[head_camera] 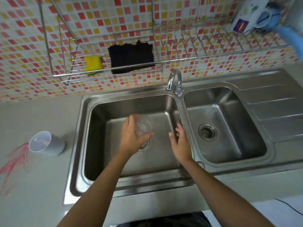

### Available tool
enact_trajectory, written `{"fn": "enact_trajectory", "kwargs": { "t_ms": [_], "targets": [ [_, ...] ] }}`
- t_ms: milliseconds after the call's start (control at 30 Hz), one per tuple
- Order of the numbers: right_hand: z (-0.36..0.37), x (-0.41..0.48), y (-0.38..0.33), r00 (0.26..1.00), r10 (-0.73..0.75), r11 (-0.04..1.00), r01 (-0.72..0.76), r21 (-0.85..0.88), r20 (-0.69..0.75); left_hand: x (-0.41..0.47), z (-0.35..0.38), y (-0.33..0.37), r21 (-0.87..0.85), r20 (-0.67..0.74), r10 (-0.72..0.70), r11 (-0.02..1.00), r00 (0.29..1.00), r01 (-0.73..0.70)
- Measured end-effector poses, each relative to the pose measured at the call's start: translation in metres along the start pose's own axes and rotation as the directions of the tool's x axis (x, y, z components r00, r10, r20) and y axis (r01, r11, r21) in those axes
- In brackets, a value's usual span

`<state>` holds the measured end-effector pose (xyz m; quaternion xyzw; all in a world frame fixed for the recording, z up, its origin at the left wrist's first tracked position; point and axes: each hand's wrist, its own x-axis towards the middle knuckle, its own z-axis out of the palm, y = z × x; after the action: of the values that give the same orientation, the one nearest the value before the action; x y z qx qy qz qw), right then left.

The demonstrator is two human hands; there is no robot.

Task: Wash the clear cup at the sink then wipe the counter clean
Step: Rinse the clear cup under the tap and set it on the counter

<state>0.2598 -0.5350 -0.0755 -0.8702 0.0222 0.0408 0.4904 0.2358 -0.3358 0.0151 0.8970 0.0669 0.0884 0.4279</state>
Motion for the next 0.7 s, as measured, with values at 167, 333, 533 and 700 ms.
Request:
{"fn": "enact_trajectory", "kwargs": {
  "t_ms": [167,333,533,700],
  "targets": [
    [0.036,-0.063,-0.001,0.988,0.023,0.994,-0.006,-0.106,0.155,-0.035,-0.021,-0.038,0.100,0.087,-0.060,0.994,0.994,0.051],
    [0.054,-0.073,-0.003,0.979,-0.027,0.924,0.101,-0.368,0.201,-0.062,-0.024,-0.068,0.299,0.105,-0.060,0.954,0.993,0.026],
    [0.068,-0.070,0.007,0.959,0.076,0.759,0.122,-0.639,0.273,-0.078,-0.021,-0.101,0.474,0.200,-0.039,0.878,0.979,-0.062],
    [0.073,-0.066,0.011,0.942,0.157,0.679,0.116,-0.725,0.297,-0.082,-0.022,-0.114,0.625,0.328,0.095,0.725,0.940,-0.291]
  ]
}}
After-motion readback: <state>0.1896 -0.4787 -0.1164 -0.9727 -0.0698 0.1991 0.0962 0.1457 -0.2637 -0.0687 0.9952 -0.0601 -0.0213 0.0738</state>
